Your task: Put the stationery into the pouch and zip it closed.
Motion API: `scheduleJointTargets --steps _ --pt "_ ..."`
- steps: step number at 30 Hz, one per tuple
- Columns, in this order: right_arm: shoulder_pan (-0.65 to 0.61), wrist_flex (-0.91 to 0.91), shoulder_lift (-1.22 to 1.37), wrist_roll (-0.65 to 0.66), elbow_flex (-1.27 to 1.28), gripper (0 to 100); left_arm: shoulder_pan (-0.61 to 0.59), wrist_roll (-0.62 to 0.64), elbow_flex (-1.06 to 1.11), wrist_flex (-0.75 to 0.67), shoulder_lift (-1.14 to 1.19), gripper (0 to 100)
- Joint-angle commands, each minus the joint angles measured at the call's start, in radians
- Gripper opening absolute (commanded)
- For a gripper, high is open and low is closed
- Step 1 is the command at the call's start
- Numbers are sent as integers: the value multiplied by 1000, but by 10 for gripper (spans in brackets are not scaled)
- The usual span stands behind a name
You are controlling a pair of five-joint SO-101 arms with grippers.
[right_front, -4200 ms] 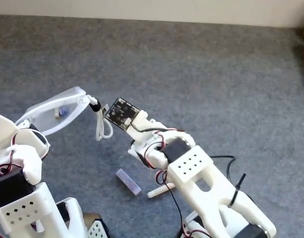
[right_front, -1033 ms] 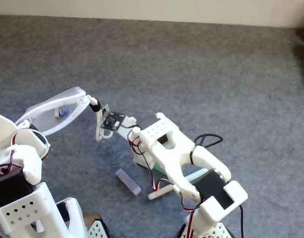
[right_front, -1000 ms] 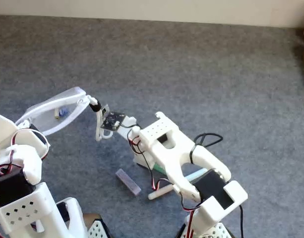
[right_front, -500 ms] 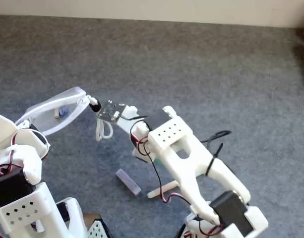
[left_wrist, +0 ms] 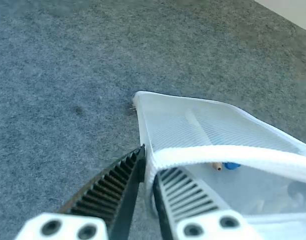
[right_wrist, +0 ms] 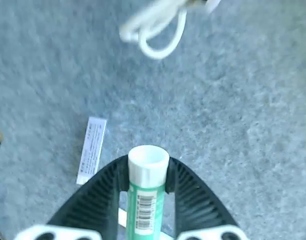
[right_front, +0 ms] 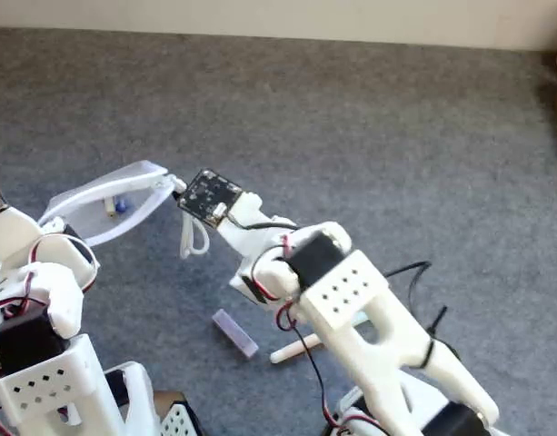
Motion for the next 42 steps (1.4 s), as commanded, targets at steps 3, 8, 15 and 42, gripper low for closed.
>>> scheduleJointTargets --steps 3,8,15,42 --pt "-13 -13 -130 -21 -5 5 142 -28 -105 -6 1 9" --pt "-8 -125 -200 -137 53 5 255 -28 -177 41 4 10" --pt "-8 -303 -421 -146 231 5 367 -32 -173 48 10 11" --pt "-124 -885 -944 -140 710 5 367 -35 -102 44 2 11"
